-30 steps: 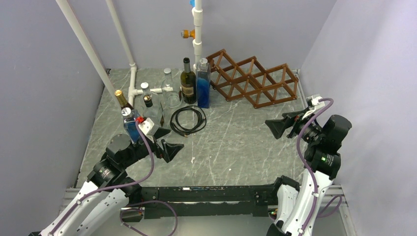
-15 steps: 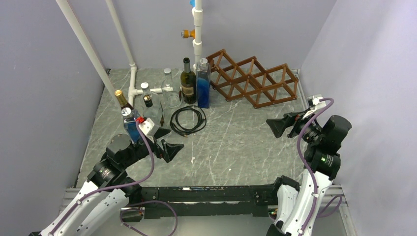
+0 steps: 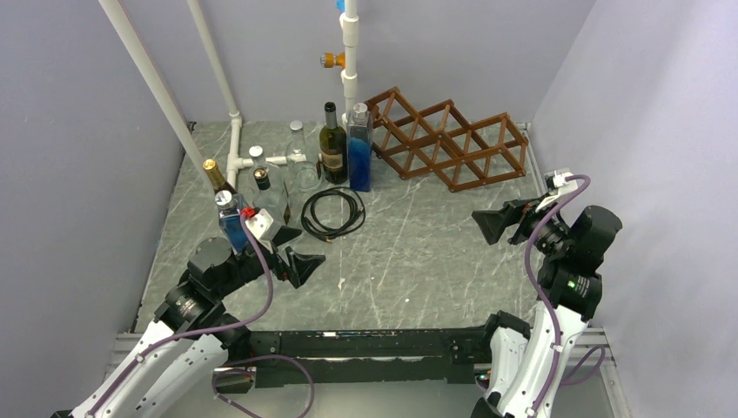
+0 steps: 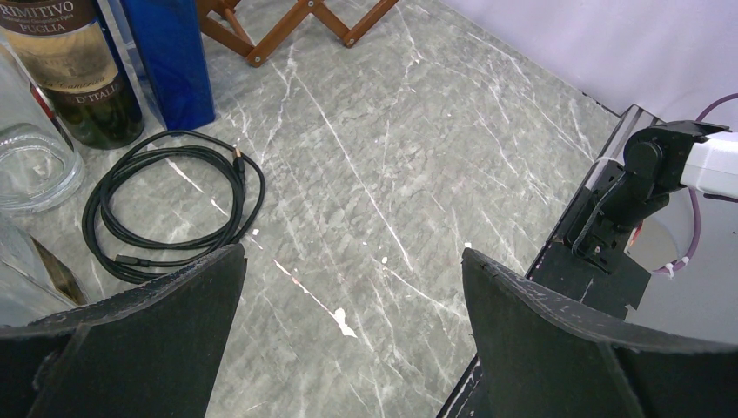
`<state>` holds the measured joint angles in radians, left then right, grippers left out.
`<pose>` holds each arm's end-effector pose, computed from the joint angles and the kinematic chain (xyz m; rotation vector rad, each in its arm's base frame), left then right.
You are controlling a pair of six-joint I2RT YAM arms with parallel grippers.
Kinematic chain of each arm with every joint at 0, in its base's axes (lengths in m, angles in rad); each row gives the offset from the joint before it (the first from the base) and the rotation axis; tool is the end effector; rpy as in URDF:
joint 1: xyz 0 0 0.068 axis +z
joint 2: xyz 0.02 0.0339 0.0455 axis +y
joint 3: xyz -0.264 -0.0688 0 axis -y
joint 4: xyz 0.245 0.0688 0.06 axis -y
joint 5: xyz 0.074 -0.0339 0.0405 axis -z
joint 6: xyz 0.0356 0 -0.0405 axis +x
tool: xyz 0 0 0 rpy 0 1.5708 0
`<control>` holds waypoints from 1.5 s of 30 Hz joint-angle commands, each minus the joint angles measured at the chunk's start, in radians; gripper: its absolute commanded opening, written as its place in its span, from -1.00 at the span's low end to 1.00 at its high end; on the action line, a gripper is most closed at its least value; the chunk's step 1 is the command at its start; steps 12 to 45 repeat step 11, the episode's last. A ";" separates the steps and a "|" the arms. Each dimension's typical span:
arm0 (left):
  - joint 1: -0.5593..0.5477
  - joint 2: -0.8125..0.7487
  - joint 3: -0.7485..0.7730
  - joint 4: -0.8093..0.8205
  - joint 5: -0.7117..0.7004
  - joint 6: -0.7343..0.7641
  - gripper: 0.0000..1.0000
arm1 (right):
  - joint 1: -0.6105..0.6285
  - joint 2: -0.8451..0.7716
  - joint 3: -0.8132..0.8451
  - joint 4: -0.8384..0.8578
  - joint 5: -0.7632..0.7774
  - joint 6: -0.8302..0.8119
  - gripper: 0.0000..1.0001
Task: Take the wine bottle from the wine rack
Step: Reset both arms
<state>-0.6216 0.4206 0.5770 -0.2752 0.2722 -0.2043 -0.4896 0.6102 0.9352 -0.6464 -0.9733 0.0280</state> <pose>0.0913 -0.0772 0.3059 0.5690 1.6633 -0.8406 0.1073 -0.0238 0.3702 -0.1884 1.7763 0.5843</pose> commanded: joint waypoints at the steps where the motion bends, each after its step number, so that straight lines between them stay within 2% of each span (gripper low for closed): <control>1: -0.002 -0.007 0.001 0.031 0.004 0.011 0.99 | -0.003 -0.010 -0.003 0.013 0.013 0.001 1.00; 45: -0.003 -0.005 0.001 0.028 0.000 0.011 0.99 | -0.003 -0.017 -0.011 0.014 0.030 -0.018 1.00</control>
